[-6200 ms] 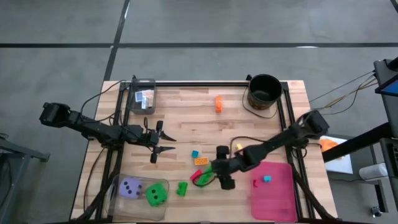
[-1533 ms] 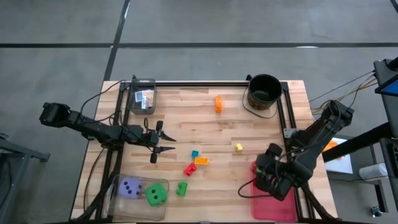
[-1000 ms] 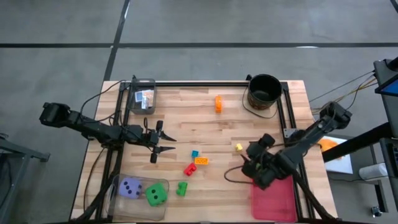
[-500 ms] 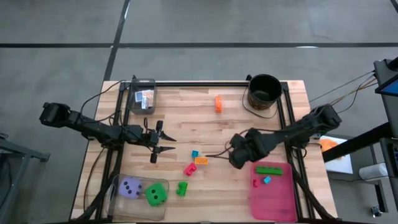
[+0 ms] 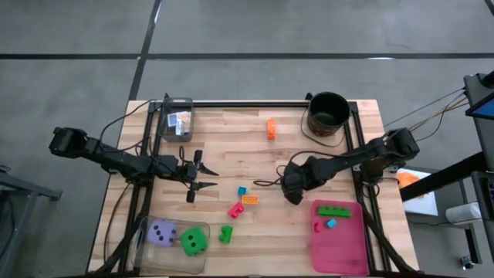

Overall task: Pick & Place Toys
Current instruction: Put the light yellow game piece into the pink bin

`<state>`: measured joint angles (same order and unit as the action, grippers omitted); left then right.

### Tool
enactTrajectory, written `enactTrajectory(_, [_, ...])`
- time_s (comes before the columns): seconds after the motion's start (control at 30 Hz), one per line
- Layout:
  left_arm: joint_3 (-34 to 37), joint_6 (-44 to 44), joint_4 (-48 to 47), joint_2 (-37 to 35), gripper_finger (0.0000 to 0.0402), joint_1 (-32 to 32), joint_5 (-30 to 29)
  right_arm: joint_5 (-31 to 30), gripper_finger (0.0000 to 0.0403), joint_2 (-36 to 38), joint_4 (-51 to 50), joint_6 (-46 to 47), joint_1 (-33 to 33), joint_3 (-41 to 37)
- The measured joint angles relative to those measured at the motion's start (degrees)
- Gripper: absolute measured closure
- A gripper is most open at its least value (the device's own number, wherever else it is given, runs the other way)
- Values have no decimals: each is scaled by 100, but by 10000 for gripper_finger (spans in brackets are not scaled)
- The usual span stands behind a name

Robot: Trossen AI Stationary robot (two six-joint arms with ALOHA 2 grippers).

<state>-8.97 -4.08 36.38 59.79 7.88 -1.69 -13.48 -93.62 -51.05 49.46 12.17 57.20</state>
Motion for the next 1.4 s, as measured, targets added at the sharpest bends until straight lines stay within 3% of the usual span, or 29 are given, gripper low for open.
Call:
enactTrajectory(0.2, [0,1,2,0,244,0,0,250,78,0,725,-148,-160,-395])
enactTrajectory(0.53, [0,2,2,0,244,2,-2,289,89,-280,757,-189,-221,-440])
enactTrajectory(0.7, [0,2,2,0,244,0,-2,310,162,-520,811,-216,-215,-412])
enactTrajectory(0.93, [0,4,3,-1,244,0,-2,358,317,-541,1007,-426,-169,-421])
enactTrajectory(1.23, [0,3,2,-1,244,0,-2,-225,315,69,1305,-937,145,-458])
enactTrajectory(1.4, [0,0,1,0,244,0,-2,-580,315,475,2026,-1367,445,-458])
